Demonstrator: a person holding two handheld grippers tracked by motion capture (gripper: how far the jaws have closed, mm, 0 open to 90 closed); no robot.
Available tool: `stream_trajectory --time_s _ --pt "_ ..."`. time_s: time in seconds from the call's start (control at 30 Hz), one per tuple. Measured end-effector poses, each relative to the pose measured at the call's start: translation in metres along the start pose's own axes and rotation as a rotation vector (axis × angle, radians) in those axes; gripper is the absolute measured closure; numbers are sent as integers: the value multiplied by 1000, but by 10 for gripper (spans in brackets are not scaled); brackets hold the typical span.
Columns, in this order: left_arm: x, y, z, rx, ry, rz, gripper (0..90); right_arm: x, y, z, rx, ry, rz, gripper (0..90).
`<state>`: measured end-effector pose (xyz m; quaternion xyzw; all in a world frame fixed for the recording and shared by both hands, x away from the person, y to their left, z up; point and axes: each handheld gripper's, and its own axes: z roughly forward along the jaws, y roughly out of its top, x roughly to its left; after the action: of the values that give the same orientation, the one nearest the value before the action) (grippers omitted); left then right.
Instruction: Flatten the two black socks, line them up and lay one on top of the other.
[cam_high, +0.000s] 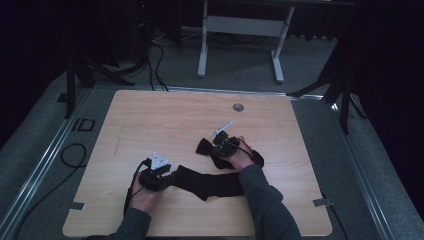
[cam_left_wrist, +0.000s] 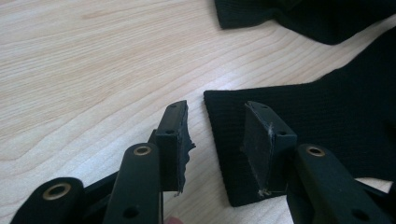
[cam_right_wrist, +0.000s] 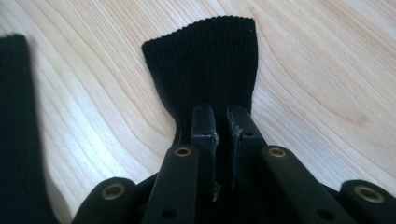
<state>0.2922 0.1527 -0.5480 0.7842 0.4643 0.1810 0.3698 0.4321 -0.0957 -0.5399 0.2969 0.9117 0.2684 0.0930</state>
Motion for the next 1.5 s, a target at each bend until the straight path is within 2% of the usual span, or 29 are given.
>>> stream_trajectory --time_s 0.3,0.37,0.63,0.87,1.03,1.17,1.3,1.5 --pt "-1 -1 0 5 -1 -4 606 8 9 -17 -72 35 -10 831" --pt "-1 -1 1 7 -1 -5 606 10 12 -24 -87 39 -7 831" --pt "-2 -1 1 5 0 -6 605 24 28 -66 -179 32 -57 832" --pt "-2 -2 0 3 1 -9 604 41 33 -98 -254 42 -67 832" --pt "0 -2 -1 0 5 -14 604 57 31 -112 -262 41 -79 832" --pt "1 -2 -2 -5 9 -19 604 71 30 -128 -291 51 -77 832" --pt "3 -1 -4 -8 13 -27 604 85 23 -135 -273 47 -74 832" --pt "7 -1 -7 -18 24 -41 604 96 9 -115 -171 46 -59 832"
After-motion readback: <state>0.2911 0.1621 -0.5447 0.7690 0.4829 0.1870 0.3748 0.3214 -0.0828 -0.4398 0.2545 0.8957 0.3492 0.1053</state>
